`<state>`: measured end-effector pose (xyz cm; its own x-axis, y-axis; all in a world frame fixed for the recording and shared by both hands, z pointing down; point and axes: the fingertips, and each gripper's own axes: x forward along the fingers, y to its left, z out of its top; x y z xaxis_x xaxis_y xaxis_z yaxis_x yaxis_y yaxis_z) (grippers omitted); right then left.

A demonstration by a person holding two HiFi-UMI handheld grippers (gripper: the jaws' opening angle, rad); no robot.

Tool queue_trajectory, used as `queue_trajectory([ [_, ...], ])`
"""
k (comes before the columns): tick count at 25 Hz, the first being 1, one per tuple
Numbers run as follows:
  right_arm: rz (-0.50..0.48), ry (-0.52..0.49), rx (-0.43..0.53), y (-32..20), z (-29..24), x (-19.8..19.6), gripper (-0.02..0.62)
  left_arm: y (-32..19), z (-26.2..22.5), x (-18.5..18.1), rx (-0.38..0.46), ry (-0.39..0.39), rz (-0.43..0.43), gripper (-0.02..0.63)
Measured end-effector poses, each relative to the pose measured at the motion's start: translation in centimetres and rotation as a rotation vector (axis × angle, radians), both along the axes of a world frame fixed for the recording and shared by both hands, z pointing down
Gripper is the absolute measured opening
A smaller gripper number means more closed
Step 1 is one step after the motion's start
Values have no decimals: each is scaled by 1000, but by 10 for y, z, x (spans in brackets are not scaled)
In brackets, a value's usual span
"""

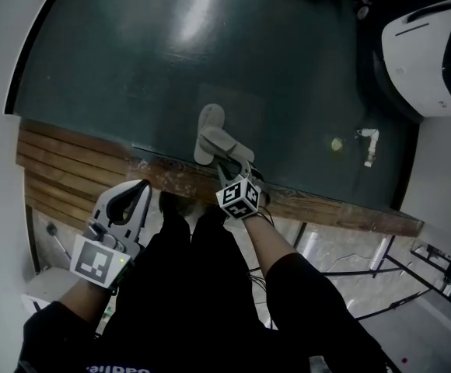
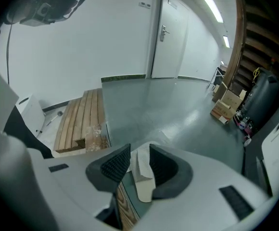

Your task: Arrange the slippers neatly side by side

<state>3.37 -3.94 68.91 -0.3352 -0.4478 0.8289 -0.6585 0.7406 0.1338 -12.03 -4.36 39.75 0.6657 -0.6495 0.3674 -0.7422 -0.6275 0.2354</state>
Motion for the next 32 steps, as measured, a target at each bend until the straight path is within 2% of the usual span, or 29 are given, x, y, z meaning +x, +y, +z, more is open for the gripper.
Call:
queue_trajectory([
  [10, -26, 90, -104, 1, 90, 11, 100, -14, 61, 17, -20, -49, 47, 0],
  [16, -54, 178, -155, -7, 151, 26, 100, -25, 87, 35, -10, -15, 66, 0],
  [19, -59, 200, -160, -12, 174, 28, 100, -26, 102, 41, 1, -22, 81, 0],
  [23, -117, 242, -166, -13, 206, 29, 100, -33, 130, 45, 3, -57, 96, 0],
  [32, -147, 303, -179, -21, 265, 31, 100, -41, 165, 36, 3, -53, 56, 0],
])
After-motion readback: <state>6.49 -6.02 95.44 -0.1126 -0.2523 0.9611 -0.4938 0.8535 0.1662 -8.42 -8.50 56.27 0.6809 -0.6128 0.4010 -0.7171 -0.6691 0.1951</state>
